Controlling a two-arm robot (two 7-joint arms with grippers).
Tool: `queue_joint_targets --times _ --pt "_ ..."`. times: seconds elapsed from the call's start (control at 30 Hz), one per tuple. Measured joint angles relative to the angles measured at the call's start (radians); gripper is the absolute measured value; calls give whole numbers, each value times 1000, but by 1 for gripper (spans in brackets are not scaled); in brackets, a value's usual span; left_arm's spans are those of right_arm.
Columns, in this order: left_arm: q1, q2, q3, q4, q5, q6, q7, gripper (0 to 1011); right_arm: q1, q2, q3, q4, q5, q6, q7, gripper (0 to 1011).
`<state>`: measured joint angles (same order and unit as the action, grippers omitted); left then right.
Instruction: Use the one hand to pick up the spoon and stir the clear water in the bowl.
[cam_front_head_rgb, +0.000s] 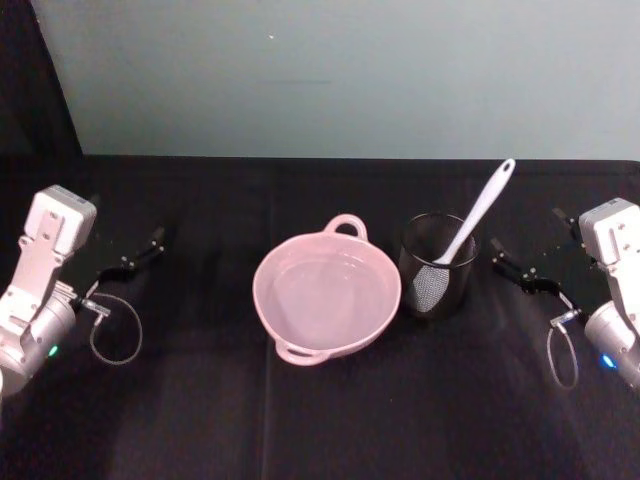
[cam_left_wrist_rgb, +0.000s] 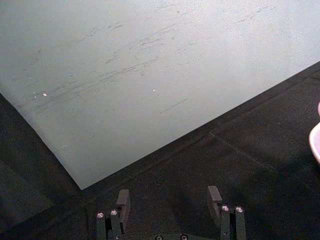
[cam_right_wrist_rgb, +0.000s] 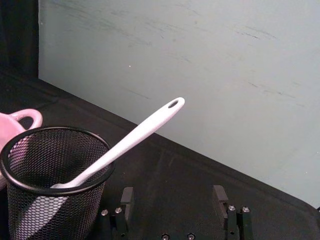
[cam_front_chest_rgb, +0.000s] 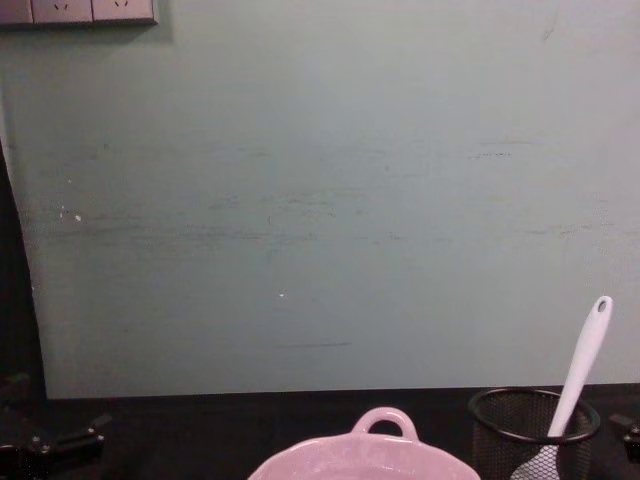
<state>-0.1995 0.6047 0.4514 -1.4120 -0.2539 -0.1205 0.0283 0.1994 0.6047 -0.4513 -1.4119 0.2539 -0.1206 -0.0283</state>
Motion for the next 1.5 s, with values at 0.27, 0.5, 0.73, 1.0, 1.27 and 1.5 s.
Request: queue_joint_targets --times 0.27,0.5,0.73,1.0,1.27,1.5 --pt "0 0 0 0 0 0 0 1011 0 0 0 0 0 0 0 1003" --pt "0 0 0 0 0 0 0 1011 0 0 0 0 0 0 0 1003" --pt "0 0 0 0 0 0 0 1011 0 0 0 0 0 0 0 1003" --pt "0 0 0 0 0 0 0 1011 0 0 0 0 0 0 0 1002" --pt "0 0 0 0 0 0 0 1011 0 0 0 0 0 0 0 1003" --pt "0 0 0 0 0 0 0 1011 0 0 0 0 0 0 0 1002"
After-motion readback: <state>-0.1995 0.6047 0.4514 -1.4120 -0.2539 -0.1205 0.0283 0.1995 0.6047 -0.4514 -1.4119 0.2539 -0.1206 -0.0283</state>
